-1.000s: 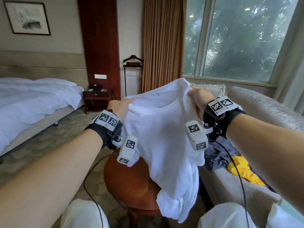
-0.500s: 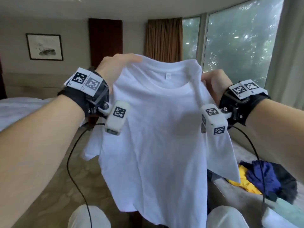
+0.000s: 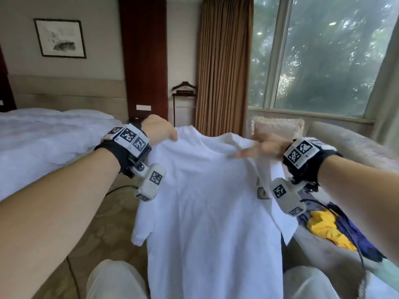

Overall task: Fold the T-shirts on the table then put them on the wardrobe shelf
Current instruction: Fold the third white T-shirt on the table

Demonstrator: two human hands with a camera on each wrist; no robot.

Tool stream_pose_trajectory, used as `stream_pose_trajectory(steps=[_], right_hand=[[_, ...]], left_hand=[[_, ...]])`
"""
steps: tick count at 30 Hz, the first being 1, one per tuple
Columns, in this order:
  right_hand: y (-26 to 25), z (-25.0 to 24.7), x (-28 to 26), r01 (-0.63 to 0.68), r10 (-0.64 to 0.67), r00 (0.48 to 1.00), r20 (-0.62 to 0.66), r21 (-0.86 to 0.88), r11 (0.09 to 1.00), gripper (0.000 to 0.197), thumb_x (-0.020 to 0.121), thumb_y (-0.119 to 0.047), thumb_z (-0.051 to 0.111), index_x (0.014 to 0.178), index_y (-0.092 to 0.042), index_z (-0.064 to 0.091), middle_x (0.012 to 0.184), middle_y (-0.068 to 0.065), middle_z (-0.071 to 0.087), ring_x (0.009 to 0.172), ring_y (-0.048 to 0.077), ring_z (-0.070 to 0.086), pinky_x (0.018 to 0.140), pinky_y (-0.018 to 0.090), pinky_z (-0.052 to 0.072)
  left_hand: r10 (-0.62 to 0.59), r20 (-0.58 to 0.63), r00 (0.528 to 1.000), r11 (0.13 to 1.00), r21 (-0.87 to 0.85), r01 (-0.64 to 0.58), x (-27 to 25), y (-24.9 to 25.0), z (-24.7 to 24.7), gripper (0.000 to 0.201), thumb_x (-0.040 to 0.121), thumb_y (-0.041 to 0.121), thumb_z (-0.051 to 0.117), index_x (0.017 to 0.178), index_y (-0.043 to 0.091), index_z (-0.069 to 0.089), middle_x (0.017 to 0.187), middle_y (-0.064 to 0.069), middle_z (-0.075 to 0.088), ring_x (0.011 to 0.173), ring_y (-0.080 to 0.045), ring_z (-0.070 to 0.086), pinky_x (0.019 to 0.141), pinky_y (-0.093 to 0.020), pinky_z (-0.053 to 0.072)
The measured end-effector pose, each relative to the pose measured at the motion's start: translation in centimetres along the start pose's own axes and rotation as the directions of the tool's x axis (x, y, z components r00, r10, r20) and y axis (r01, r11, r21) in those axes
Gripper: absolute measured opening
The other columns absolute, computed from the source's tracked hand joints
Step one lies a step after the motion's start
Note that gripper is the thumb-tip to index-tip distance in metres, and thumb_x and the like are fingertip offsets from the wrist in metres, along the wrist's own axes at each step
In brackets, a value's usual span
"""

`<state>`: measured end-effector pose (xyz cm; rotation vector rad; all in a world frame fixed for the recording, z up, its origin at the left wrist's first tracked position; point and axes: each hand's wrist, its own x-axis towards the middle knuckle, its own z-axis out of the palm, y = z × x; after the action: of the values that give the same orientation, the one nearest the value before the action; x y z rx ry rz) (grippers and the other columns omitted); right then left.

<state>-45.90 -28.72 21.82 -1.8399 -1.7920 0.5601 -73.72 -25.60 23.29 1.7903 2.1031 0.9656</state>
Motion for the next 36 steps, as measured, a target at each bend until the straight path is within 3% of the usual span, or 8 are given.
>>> stream_pose_trajectory(steps=[3, 7, 11, 14, 18, 25, 30, 36], right_hand=[[2.1, 3.2, 4.2, -0.048, 0.036, 0.997, -0.075, -0.156, 0.987, 0.063, 0.055, -0.033, 0.089, 0.108, -0.017, 0.059, 0.106, 0.003, 0.062, 0.093, 0.024, 0.059, 0.072, 0.03, 0.051], [4.2, 6.5, 8.0, -0.101, 0.093, 0.994, -0.058, -0.147, 0.984, 0.013, 0.077, -0.016, 0.066, 0.09, -0.012, 0.065, 0.092, 0.01, 0.061, 0.072, 0.022, 0.053, 0.053, 0.023, 0.037], [6.4, 9.8, 12.7, -0.198, 0.192, 0.974, -0.12, -0.038, 0.979, 0.025, 0.091, -0.004, 0.052, 0.112, 0.001, 0.065, 0.087, 0.014, 0.06, 0.06, 0.017, 0.047, 0.042, 0.02, 0.037], [8.6, 12.4, 16.7, -0.329, 0.322, 0.934, -0.153, -0.026, 0.944, 0.02, 0.09, -0.002, 0.048, 0.081, -0.001, 0.066, 0.08, 0.013, 0.058, 0.081, 0.029, 0.059, 0.065, 0.029, 0.044], [11.3, 15.1, 19.7, -0.403, 0.39, 0.91, -0.144, -0.079, 0.912, 0.031, 0.096, -0.012, 0.046, 0.119, 0.004, 0.06, 0.122, 0.022, 0.06, 0.115, 0.036, 0.055, 0.079, 0.033, 0.039], [16.2, 19.4, 25.1, -0.481, 0.479, 0.877, -0.045, -0.131, 0.867, 0.036, 0.092, -0.016, 0.054, 0.123, 0.001, 0.058, 0.127, 0.02, 0.058, 0.118, 0.036, 0.054, 0.092, 0.037, 0.044], [18.9, 22.0, 29.1, -0.54, 0.552, 0.833, 0.036, -0.159, 0.826, 0.037, 0.09, -0.016, 0.057, 0.123, 0.0, 0.059, 0.125, 0.021, 0.059, 0.115, 0.035, 0.056, 0.092, 0.039, 0.046], [22.6, 25.2, 33.2, -0.576, 0.596, 0.8, 0.065, -0.193, 0.794, 0.036, 0.087, -0.015, 0.06, 0.119, 0.0, 0.06, 0.123, 0.021, 0.06, 0.115, 0.036, 0.056, 0.087, 0.036, 0.046]], left_hand=[[0.114, 0.051, 0.992, 0.991, 0.059, -0.117, 2.4, -2.2, 3.0, 0.028, 0.086, 0.024, 0.069, 0.096, -0.002, 0.07, 0.091, -0.012, 0.064, 0.096, -0.027, 0.062, 0.077, -0.038, 0.049], [0.095, -0.037, 0.995, 0.98, -0.173, -0.1, 6.1, -6.1, 7.6, 0.022, 0.079, 0.016, 0.075, 0.062, 0.012, 0.061, 0.068, -0.002, 0.059, 0.071, -0.021, 0.056, 0.061, -0.024, 0.04], [0.033, -0.034, 0.999, 0.963, -0.268, -0.041, 9.2, -9.3, 12.4, 0.025, 0.076, 0.022, 0.07, 0.059, 0.016, 0.053, 0.065, -0.005, 0.052, 0.067, -0.02, 0.048, 0.062, -0.03, 0.038], [-0.041, 0.01, 0.999, 0.961, -0.273, 0.042, 10.9, -11.6, 15.7, 0.029, 0.083, 0.026, 0.072, 0.061, 0.019, 0.055, 0.063, -0.001, 0.053, 0.06, -0.022, 0.05, 0.06, -0.028, 0.04], [-0.101, 0.036, 0.994, 0.979, -0.176, 0.106, 12.8, -14.0, 19.5, 0.034, 0.083, 0.035, 0.072, 0.064, 0.01, 0.058, 0.062, -0.007, 0.048, 0.06, -0.021, 0.042, 0.058, -0.029, 0.036], [-0.263, 0.133, 0.955, 0.964, 0.009, 0.264, 17.8, -16.8, 26.1, 0.054, 0.082, 0.053, 0.069, 0.059, 0.01, 0.045, 0.079, -0.014, 0.052, 0.06, -0.021, 0.039, 0.051, -0.025, 0.019], [-0.315, 0.213, 0.925, 0.949, 0.086, 0.304, 21.1, -17.6, 31.1, 0.045, 0.071, 0.045, 0.081, 0.057, 0.014, 0.05, 0.109, -0.024, 0.061, 0.076, -0.028, 0.052, 0.055, -0.028, 0.038], [-0.342, 0.268, 0.901, 0.936, 0.182, 0.301, 24.7, -18.9, 36.7, 0.043, 0.063, 0.048, 0.083, 0.055, 0.02, 0.052, 0.111, -0.027, 0.064, 0.098, -0.04, 0.06, 0.06, -0.031, 0.045]])
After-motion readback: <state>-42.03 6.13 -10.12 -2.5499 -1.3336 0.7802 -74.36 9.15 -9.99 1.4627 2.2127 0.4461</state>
